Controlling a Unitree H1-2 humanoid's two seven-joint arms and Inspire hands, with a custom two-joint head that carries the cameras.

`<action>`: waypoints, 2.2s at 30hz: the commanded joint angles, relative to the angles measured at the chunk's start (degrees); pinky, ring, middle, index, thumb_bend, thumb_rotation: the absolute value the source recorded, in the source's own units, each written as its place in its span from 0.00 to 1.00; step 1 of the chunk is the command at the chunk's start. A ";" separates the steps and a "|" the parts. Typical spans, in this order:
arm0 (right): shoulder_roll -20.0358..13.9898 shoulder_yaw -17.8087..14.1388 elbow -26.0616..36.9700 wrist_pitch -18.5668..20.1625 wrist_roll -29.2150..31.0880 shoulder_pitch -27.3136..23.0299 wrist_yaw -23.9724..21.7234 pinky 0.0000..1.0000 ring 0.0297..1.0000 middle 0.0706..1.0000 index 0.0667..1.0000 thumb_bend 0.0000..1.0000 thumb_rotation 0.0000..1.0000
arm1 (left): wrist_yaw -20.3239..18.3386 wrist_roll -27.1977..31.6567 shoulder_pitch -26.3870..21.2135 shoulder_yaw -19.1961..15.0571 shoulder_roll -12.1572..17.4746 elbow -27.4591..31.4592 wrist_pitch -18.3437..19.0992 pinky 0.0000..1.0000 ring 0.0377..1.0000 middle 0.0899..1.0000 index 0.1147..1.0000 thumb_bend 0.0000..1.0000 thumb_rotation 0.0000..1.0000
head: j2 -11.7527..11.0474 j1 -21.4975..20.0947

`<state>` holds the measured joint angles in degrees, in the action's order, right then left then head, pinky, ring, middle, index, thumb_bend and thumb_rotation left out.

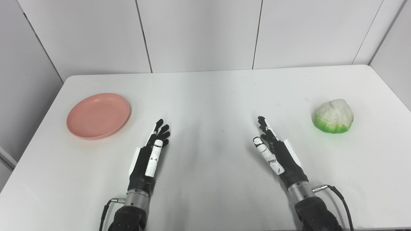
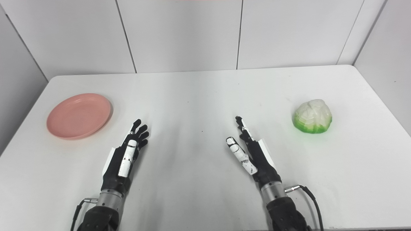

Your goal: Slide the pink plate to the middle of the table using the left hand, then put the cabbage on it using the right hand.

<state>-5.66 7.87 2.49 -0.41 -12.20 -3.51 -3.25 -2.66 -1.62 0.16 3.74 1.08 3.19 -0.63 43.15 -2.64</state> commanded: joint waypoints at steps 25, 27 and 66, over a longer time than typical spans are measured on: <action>-0.30 0.14 -0.03 -2.59 -0.13 -0.44 0.04 0.94 0.97 0.98 0.98 0.37 1.00 | 0.27 -0.94 -0.59 0.08 0.23 -1.54 -0.19 0.92 0.92 0.94 0.94 0.38 1.00 | -0.43 1.73; -0.67 -0.04 -0.56 -3.21 0.32 -0.55 -0.18 0.94 0.97 0.98 0.98 0.37 1.00 | 0.36 -1.17 -0.69 0.27 -0.15 -1.54 -0.27 0.92 0.93 0.94 0.94 0.38 1.00 | -0.82 4.42; -3.52 -3.11 -2.66 -7.48 8.57 0.15 -4.15 1.00 1.00 1.00 1.00 0.19 1.00 | 5.51 -7.01 -4.39 1.36 -5.43 -19.03 -11.91 0.93 0.94 0.95 0.93 0.49 1.00 | -11.68 24.43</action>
<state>-8.83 5.17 0.10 -6.31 -4.03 -4.06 -7.21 2.16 -8.86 -8.79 5.03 -4.45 -10.57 -11.96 31.46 21.80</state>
